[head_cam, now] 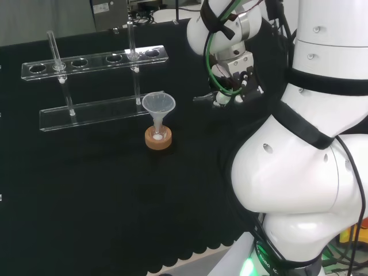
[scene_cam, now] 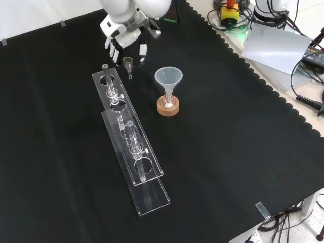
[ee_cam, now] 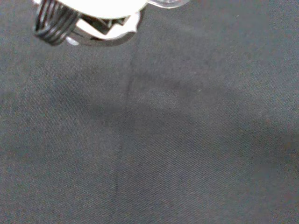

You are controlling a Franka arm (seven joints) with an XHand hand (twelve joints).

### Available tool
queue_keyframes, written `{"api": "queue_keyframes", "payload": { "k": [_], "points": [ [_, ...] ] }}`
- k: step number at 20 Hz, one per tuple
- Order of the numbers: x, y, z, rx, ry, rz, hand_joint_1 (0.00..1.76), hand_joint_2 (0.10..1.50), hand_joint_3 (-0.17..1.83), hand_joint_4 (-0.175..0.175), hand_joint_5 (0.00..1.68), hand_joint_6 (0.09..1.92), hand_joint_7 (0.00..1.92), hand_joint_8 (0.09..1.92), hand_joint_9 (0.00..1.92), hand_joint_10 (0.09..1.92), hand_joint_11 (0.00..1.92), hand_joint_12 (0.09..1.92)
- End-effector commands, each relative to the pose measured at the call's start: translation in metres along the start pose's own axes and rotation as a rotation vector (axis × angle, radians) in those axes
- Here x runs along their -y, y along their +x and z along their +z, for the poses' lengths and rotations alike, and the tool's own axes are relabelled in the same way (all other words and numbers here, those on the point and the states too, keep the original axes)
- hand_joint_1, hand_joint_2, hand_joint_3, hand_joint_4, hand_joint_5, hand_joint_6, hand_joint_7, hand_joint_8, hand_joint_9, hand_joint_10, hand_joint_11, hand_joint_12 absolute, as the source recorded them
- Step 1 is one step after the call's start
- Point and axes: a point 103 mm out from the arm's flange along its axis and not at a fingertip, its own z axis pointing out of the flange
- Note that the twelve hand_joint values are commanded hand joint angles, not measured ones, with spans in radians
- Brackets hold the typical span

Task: Put the weighing funnel back on the table.

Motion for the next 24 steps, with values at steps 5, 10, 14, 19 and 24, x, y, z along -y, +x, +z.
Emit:
{"api": "queue_keyframes", "payload": {
  "k": [5, 10, 14, 19, 24],
  "points": [
    [-0.018, 0.008, 0.023, -0.045, -0.026, -0.047, 1.08, 0.70, 0.73, 0.175, 1.11, 0.99, 0.83, 0.67, 1.09, 0.38, 0.71, 1.15],
    [-0.023, 0.008, 0.029, -0.053, -0.026, -0.064, 1.08, 0.70, 0.73, 0.175, 1.11, 0.99, 0.84, 0.67, 1.09, 0.38, 0.71, 1.15],
    [-0.025, 0.011, 0.031, -0.059, -0.024, -0.064, 1.08, 0.70, 0.73, 0.175, 1.11, 0.99, 0.84, 0.67, 1.09, 0.38, 0.71, 1.15],
    [-0.028, 0.013, 0.035, -0.058, -0.021, -0.062, 1.08, 0.70, 0.73, 0.175, 1.11, 0.99, 0.84, 0.67, 1.09, 0.38, 0.72, 1.15],
    [-0.029, 0.008, 0.037, -0.063, -0.020, -0.072, 1.08, 0.70, 0.72, 0.175, 1.11, 0.99, 0.84, 0.67, 1.09, 0.38, 0.72, 1.15]
  ]
}}
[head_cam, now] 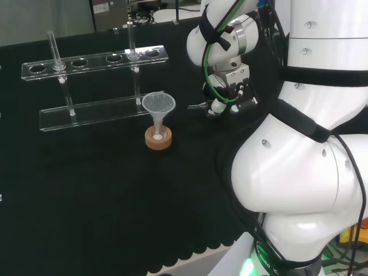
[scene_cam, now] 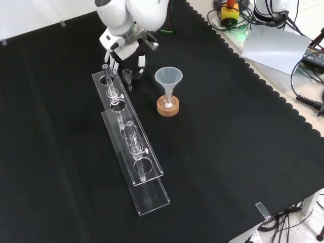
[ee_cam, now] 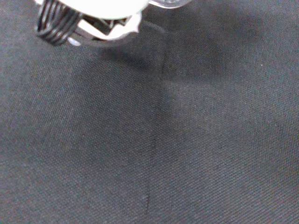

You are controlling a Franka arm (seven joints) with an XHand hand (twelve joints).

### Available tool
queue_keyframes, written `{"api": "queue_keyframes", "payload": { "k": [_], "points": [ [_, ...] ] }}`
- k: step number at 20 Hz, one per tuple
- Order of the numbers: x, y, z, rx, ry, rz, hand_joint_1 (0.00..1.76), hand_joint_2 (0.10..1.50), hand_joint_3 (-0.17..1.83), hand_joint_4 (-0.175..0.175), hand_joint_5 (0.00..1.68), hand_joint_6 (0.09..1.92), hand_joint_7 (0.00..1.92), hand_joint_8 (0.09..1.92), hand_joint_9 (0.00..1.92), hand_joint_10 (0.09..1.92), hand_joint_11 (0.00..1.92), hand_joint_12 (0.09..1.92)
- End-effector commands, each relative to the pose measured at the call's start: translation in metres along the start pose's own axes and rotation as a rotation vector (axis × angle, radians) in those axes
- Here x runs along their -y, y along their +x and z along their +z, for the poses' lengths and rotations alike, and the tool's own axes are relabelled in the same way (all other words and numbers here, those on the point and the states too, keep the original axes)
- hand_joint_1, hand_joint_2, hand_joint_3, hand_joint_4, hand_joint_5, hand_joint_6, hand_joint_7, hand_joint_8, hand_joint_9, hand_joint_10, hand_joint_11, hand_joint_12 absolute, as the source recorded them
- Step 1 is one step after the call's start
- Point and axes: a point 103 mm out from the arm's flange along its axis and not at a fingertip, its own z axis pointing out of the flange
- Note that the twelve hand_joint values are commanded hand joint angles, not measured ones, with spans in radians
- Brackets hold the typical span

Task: Put the weighing funnel back on the table.

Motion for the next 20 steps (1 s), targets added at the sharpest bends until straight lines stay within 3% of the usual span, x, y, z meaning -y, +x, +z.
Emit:
{"api": "queue_keyframes", "payload": {
  "k": [1, 7, 12, 14, 15, 17, 20],
  "points": [
    [-0.001, -0.004, 0.002, 0.004, 0.001, -0.008, 1.08, 0.71, 0.72, 0.175, 1.10, 0.99, 0.84, 0.68, 1.09, 0.38, 0.72, 1.15],
    [-0.001, 0.004, 0.001, 0.043, 0.012, -0.020, 1.06, 0.78, 0.58, 0.175, 1.08, 0.97, 0.81, 0.69, 1.08, 0.38, 0.72, 1.15],
    [0.000, 0.007, 0.001, 0.067, 0.014, -0.026, 1.03, 0.96, 0.26, 0.175, 1.03, 0.96, 0.74, 0.72, 1.04, 0.41, 0.70, 1.17],
    [0.000, 0.008, 0.001, 0.074, 0.021, -0.029, 0.98, 0.89, 0.33, 0.057, 0.91, 0.86, 0.71, 0.72, 1.01, 0.43, 0.68, 1.17],
    [0.000, 0.008, 0.001, 0.078, 0.026, -0.032, 0.96, 0.83, 0.42, 0.022, 0.85, 0.82, 0.69, 0.72, 1.00, 0.44, 0.67, 1.17],
    [0.000, 0.010, 0.001, 0.091, 0.037, -0.034, 0.94, 0.75, 0.56, -0.009, 0.74, 0.77, 0.67, 0.73, 0.97, 0.45, 0.65, 1.19],
    [0.001, 0.011, 0.001, 0.120, 0.047, -0.029, 0.93, 0.70, 0.63, -0.018, 0.62, 0.73, 0.63, 0.73, 0.95, 0.47, 0.62, 1.21]
  ]
}}
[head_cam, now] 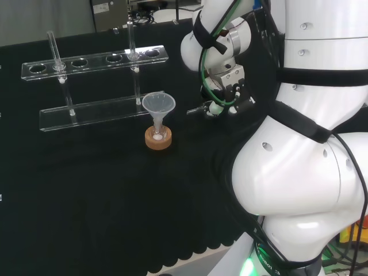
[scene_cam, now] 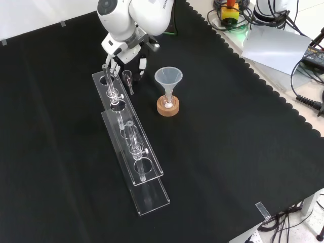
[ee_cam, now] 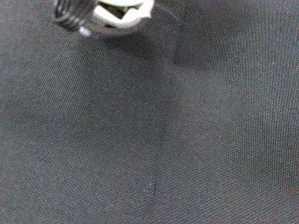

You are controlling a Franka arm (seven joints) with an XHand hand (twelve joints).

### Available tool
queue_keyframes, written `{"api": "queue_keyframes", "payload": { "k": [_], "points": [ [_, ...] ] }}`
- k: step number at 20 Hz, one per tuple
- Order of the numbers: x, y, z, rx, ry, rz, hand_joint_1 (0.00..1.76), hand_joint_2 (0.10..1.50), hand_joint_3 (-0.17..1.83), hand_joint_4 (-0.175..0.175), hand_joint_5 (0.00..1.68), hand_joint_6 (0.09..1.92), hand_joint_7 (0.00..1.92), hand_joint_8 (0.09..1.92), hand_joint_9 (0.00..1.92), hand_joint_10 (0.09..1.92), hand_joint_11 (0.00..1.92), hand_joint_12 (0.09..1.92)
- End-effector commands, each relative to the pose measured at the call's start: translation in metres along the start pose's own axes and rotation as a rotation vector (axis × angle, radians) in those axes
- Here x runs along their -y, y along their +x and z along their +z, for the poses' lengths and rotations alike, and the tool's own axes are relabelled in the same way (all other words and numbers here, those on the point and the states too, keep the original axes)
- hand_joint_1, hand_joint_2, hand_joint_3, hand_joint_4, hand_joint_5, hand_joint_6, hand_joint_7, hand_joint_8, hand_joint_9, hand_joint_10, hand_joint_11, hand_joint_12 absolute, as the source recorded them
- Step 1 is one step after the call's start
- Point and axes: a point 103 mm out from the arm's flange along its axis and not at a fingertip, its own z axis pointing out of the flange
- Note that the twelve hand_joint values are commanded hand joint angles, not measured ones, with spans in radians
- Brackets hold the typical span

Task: Put the weighing funnel back on the table.

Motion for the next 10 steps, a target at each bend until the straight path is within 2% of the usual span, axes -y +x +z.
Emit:
{"api": "queue_keyframes", "payload": {
  "k": [1, 10],
  "points": [
    [0.0008, 0.0012, -0.0012, 0.040, 0.020, 0.008, 0.93, 0.69, 0.63, -0.020, 0.60, 0.72, 0.63, 0.73, 0.94, 0.47, 0.61, 1.21],
    [0.0059, -0.0055, -0.0075, 0.036, 0.011, 0.026, 0.92, 0.66, 0.65, -0.026, 0.48, 0.62, 0.57, 0.73, 0.88, 0.50, 0.56, 1.25]
  ]
}}
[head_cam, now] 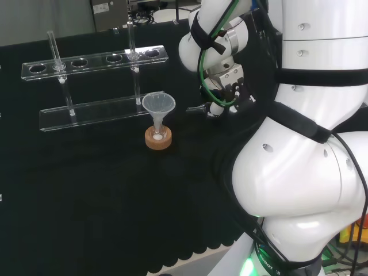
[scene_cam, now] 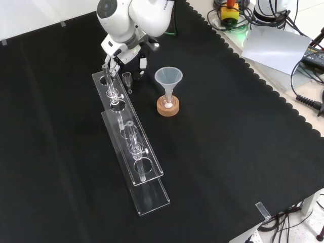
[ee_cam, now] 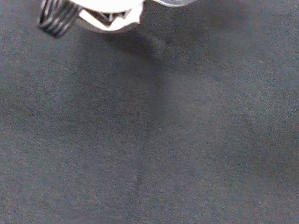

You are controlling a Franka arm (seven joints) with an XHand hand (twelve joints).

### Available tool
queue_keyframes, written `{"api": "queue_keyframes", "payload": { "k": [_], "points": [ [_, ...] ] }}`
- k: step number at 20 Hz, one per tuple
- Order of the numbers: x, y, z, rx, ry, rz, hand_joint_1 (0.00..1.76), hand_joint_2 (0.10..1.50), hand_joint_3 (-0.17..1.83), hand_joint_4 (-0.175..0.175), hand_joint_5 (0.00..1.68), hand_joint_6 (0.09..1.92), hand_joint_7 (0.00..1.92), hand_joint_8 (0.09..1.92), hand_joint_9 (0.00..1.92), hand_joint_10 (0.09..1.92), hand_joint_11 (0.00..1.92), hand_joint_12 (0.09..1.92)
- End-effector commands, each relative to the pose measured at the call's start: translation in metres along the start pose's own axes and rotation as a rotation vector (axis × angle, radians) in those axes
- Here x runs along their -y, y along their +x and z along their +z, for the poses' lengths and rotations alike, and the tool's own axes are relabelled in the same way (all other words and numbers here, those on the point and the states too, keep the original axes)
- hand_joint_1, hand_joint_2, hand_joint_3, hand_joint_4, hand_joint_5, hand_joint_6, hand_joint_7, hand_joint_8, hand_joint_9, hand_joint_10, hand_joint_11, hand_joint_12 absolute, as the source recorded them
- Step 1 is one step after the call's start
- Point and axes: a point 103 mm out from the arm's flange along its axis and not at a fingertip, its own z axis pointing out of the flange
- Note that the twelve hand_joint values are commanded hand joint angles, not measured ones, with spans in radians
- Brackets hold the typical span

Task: Put the weighing funnel back on the table.

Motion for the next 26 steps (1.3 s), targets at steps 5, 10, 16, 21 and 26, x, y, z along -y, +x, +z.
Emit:
{"api": "queue_keyframes", "payload": {
  "k": [5, 10, 16, 21, 26],
  "points": [
    [0.026, -0.005, -0.035, 0.005, -0.037, 0.033, 0.90, 0.64, 0.66, -0.032, 0.43, 0.54, 0.55, 0.74, 0.85, 0.53, 0.53, 1.27],
    [0.051, -0.010, -0.060, -0.003, -0.071, 0.064, 0.89, 0.64, 0.66, -0.035, 0.41, 0.51, 0.54, 0.74, 0.84, 0.54, 0.53, 1.27],
    [0.082, -0.011, -0.084, -0.009, -0.095, 0.102, 0.87, 0.64, 0.65, -0.036, 0.42, 0.44, 0.54, 0.74, 0.83, 0.55, 0.52, 1.28],
    [0.108, -0.008, -0.101, -0.003, -0.117, 0.126, 0.87, 0.64, 0.65, -0.037, 0.43, 0.43, 0.55, 0.74, 0.83, 0.56, 0.52, 1.27],
    [0.126, -0.010, -0.109, -0.014, -0.143, 0.138, 0.86, 0.64, 0.65, -0.037, 0.44, 0.42, 0.56, 0.74, 0.83, 0.56, 0.52, 1.28]
  ]
}}
